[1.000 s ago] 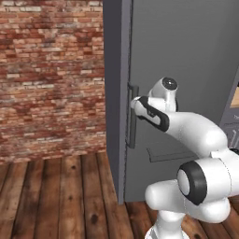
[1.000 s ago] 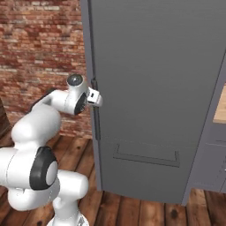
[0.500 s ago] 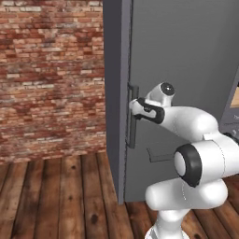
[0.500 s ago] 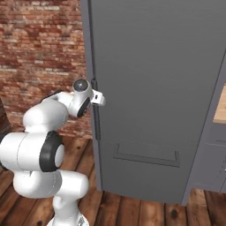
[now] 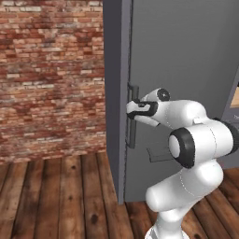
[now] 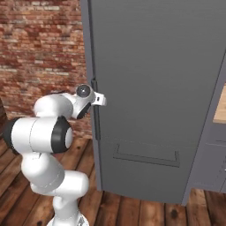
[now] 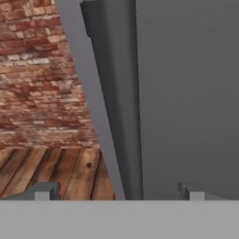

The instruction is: Retrieve the sausage and cheese from the fridge and place them on the cutting board on the counter.

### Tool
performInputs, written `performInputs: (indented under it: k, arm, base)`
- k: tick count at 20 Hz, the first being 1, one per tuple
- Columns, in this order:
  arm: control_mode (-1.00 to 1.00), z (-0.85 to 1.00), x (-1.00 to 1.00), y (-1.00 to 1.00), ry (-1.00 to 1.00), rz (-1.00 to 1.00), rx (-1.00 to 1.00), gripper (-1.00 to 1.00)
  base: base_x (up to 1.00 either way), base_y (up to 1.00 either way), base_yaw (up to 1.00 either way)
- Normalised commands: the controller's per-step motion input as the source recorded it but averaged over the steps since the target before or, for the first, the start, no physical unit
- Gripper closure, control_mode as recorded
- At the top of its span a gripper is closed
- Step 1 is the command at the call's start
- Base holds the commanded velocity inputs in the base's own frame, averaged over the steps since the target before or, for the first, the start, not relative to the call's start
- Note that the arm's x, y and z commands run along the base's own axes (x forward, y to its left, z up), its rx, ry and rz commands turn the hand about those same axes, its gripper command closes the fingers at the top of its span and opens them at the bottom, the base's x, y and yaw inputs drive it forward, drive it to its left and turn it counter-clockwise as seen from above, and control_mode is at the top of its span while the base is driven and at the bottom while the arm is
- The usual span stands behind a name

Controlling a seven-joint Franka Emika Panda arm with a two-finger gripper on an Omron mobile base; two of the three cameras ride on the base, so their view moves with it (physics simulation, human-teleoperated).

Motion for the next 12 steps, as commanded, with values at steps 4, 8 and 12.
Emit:
performInputs:
  k: [4, 8, 12]
  arm:
    - [-1.00, -0.09, 0.39, 0.00, 0.04, 0.03, 0.00, -1.00]
    - [-1.00, -0.03, 0.40, 0.00, 0.13, 0.01, 0.00, -1.00]
    - [-1.00, -0.12, 0.42, 0.01, 0.06, 0.00, 0.00, -1.00]
  base:
    - [0.00, 0.00, 0.00]
    - [0.00, 0.00, 0.00]
    - [0.00, 0.00, 0.00]
